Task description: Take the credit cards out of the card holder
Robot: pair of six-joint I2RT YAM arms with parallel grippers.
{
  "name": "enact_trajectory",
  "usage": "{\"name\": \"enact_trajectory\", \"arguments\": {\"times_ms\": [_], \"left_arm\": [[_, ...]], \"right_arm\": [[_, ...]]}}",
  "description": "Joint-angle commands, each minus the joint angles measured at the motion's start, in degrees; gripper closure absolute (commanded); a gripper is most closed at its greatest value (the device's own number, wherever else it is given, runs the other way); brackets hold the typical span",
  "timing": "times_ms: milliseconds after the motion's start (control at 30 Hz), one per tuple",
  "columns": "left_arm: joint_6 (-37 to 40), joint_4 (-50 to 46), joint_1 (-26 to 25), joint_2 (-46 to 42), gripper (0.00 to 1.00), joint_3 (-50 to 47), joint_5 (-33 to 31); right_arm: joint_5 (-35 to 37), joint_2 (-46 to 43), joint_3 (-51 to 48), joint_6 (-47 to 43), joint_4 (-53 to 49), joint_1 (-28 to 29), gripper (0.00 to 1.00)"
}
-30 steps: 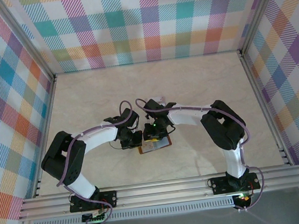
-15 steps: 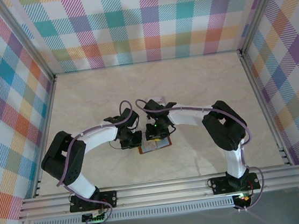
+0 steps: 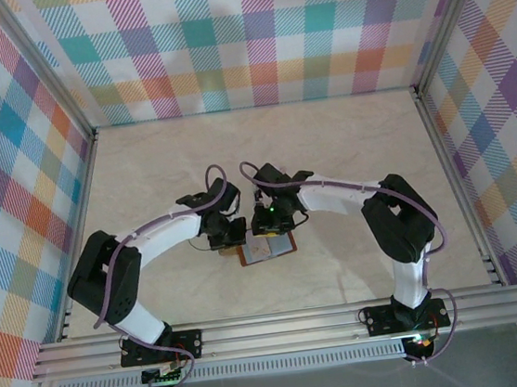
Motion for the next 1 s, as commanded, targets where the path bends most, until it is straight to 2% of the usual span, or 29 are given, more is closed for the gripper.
{"name": "enact_trajectory", "arguments": {"times_ms": [0,233,400,633,967], "left_arm": [[0.5,-2.05,-1.09,-0.47,0.96,2.46,0.93],[-0.12,0.96,-1.91,4.69,0.97,2.28,4.13],[0.28,0.62,-1.95,7.44,0.97,2.14,2.93],[1.02,-1.46,-1.92,9.38,0.98,1.26,-0.57],[0.73,-1.13,-1.91,9.4,0.98,-0.35,-0.71]], "right_arm": [[-1.66,-0.54,-0.7,-0.9,-0.07,-0.63,0.7],[-4.3,1.31,-0.79,-2.85,0.99,-1.64,0.7],[-6.19,2.6,-0.96,-3.79,1.82,-1.92,0.7],[-4.85,5.16,-1.53,-4.79,1.45,-2.2,0.7],[-14.6,4.49,-7.91,-1.63,12.91,-3.77,0.75]]}}
